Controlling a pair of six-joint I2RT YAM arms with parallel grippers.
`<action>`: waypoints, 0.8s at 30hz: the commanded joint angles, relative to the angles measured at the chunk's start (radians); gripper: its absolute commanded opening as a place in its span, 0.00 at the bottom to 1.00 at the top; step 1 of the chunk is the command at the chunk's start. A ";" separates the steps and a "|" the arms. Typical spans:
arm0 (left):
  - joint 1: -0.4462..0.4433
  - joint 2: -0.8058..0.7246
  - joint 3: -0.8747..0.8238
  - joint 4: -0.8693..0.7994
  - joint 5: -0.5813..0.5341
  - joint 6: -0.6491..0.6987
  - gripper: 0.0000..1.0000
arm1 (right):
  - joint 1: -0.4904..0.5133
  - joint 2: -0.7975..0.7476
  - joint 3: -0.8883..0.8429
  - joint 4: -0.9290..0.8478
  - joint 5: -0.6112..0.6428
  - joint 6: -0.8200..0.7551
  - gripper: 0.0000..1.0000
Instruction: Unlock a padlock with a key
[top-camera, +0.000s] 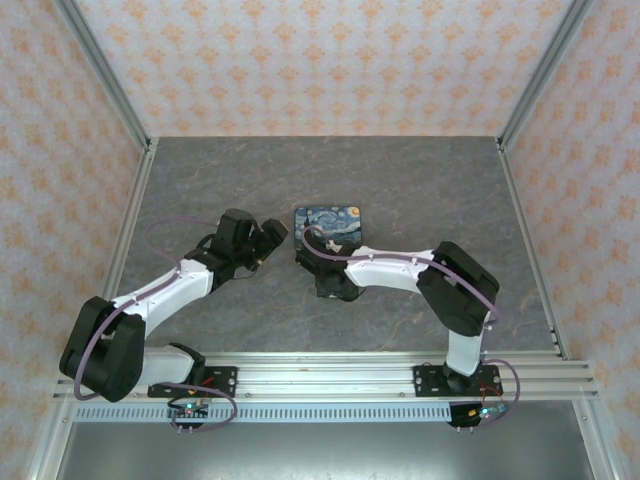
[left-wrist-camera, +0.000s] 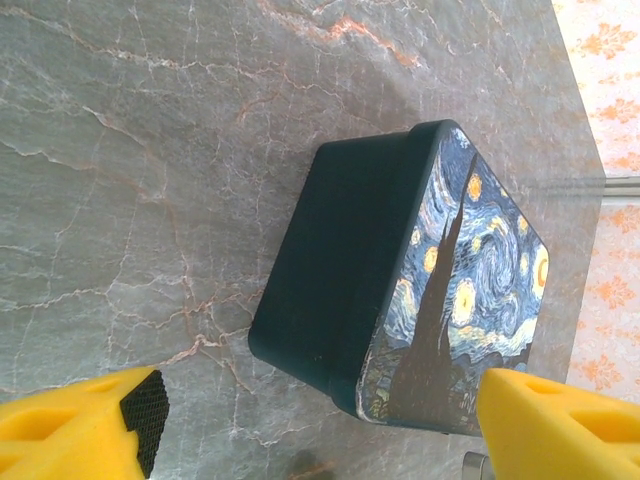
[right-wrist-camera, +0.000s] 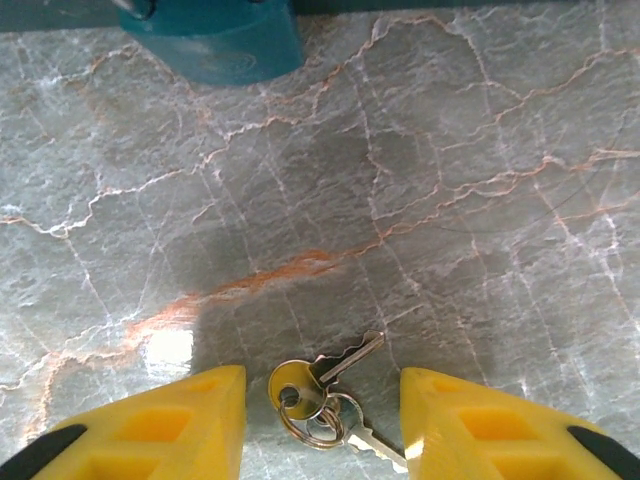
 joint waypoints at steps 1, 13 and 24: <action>0.009 -0.023 -0.015 0.031 0.010 -0.015 0.82 | 0.009 0.081 -0.004 0.039 0.006 0.005 0.39; 0.009 -0.026 -0.020 0.029 0.018 -0.016 0.82 | 0.007 0.048 -0.101 0.145 -0.027 0.001 0.00; 0.006 -0.002 -0.014 0.023 0.097 0.006 0.82 | -0.108 -0.200 -0.412 0.545 -0.214 -0.049 0.00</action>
